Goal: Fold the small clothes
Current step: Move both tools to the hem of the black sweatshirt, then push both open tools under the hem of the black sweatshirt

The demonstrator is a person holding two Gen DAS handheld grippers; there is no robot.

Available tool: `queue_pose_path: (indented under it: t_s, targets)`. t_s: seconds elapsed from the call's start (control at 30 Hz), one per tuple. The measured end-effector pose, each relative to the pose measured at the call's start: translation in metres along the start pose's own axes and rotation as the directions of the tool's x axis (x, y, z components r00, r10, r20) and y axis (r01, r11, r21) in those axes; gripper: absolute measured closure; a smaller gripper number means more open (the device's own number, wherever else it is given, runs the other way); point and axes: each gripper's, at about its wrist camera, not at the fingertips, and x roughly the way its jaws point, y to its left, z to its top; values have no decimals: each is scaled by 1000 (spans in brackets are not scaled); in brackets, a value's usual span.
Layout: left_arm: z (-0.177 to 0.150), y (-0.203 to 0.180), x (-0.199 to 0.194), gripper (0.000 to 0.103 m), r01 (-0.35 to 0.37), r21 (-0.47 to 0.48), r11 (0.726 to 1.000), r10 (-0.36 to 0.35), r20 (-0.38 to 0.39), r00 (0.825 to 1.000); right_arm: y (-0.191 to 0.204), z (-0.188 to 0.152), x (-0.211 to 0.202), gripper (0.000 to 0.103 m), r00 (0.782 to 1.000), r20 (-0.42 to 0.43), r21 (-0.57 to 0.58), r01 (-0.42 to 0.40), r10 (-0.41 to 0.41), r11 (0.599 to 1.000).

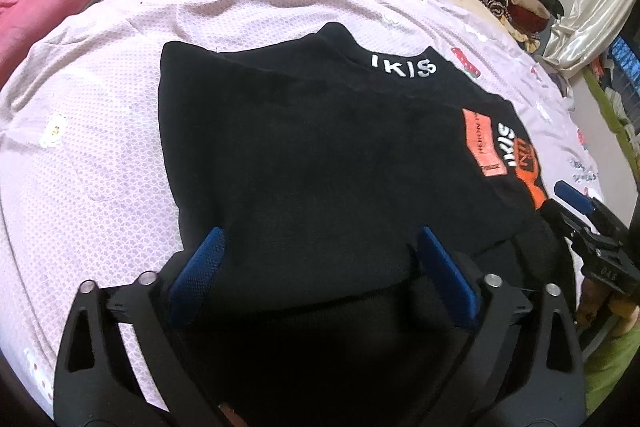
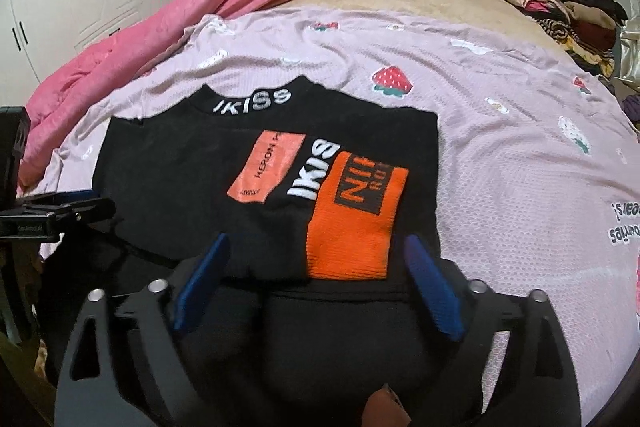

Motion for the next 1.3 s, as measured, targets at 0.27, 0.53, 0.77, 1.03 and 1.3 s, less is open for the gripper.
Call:
queue_pose_path:
  t_s: [0.27,0.53,0.77,1.03,1.3]
  targets:
    - [2,-4,-10,10,-25,4,1000,25,17,1000,-1,4,-8,7,1000,28,15,13,-13,1000]
    - [2,-7,-23,10,-28,6,1000,28,42,999,1,6,-16,6,999,48,14,12,-13,1000]
    - [0,-12,-38,10,-38,23,999,37,69,997,4,7,-28,6,998,69,9,9,-9,1000]
    - [-6,-16,-54,10,-40,26,999,38,96,995,10,6,-47,6,995,103,-4,6,-6,1000]
    - [-17,-20,-70,10,-42,30,999,38,126,991,17,1,-66,5,991,132,-17,7,-5,1000]
